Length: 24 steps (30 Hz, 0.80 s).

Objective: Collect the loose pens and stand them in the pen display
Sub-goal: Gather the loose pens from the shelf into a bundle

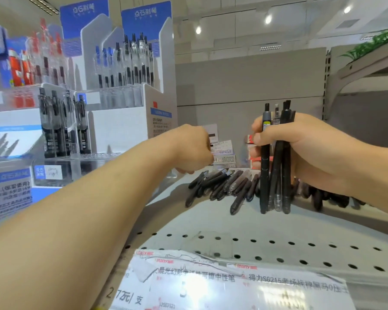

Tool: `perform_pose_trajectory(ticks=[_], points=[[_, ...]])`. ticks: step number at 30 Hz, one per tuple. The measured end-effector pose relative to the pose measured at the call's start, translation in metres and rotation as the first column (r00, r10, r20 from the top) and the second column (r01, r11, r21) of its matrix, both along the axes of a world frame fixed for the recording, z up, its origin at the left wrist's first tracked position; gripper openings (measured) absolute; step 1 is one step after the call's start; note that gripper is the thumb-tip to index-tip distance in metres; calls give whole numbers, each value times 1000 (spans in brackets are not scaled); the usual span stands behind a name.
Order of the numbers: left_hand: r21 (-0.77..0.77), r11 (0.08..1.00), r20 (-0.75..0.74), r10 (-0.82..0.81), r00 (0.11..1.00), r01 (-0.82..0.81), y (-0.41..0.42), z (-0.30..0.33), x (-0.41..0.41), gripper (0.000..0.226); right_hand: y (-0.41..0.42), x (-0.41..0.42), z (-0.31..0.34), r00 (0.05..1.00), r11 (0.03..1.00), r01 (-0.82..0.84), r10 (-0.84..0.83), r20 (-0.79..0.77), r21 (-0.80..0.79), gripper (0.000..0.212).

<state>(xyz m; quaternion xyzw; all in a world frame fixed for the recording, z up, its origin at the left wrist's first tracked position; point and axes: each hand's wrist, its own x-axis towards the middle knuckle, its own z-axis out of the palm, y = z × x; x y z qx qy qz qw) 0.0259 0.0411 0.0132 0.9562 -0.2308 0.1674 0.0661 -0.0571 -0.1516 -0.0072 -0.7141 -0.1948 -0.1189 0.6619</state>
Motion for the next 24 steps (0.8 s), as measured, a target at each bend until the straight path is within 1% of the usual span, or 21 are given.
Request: perform_pose_trajectory(ticks=[2,3,5,7,10,12,13,14,15,16,18,20,22,23,24], points=[[170,979,99,94,991,-110,-3,-9,11,26,2,-1,1,1000,999,5,-4,-8,44,22],[219,966,131,112,985,-139,-6,-13,14,25,4,-1,1,1000,998,15,-15,-7,60,24],[276,946,124,141,982,-170,-8,-20,21,22,6,-1,0,999,997,36,-36,-7,65,24],[303,932,88,179,980,-198,-8,-26,25,20,6,-1,-1,999,997,53,-52,-13,58,23],[318,919,61,225,972,-233,-9,-28,25,27,2,-1,-2,999,997,46,-45,-30,65,19],[304,925,19,233,972,-228,-9,-26,24,30,0,0,-1,999,998,17,-15,-44,63,19],[291,931,-11,234,972,-221,-9,-25,22,30,0,0,-1,999,998,10,-7,-50,58,19],[275,935,-32,240,970,-222,-10,-24,22,23,-1,0,-1,999,999,12,-9,-54,51,19],[256,938,-46,253,966,-233,-9,-23,21,12,-2,0,-1,998,999,19,-16,-56,43,18],[225,943,-53,263,963,-245,-9,-22,20,8,-2,0,-1,998,999,25,-23,-58,35,16],[142,957,-57,264,963,-254,-6,-17,17,17,-3,-1,0,998,999,20,-18,-60,30,13],[38,973,-28,229,973,-227,-2,-11,18,18,-3,-1,1,998,1000,11,-10,-56,21,12],[-156,976,-86,139,987,-151,-1,-7,16,17,-3,-1,1,999,1000,9,-9,-53,4,13],[-280,955,-144,60,988,-99,-4,-6,13,17,-3,-1,2,998,1000,12,-12,-54,-4,13],[-408,912,-191,-39,981,-43,-8,-5,9,16,-4,-1,2,998,1000,16,-17,-57,-11,14]])
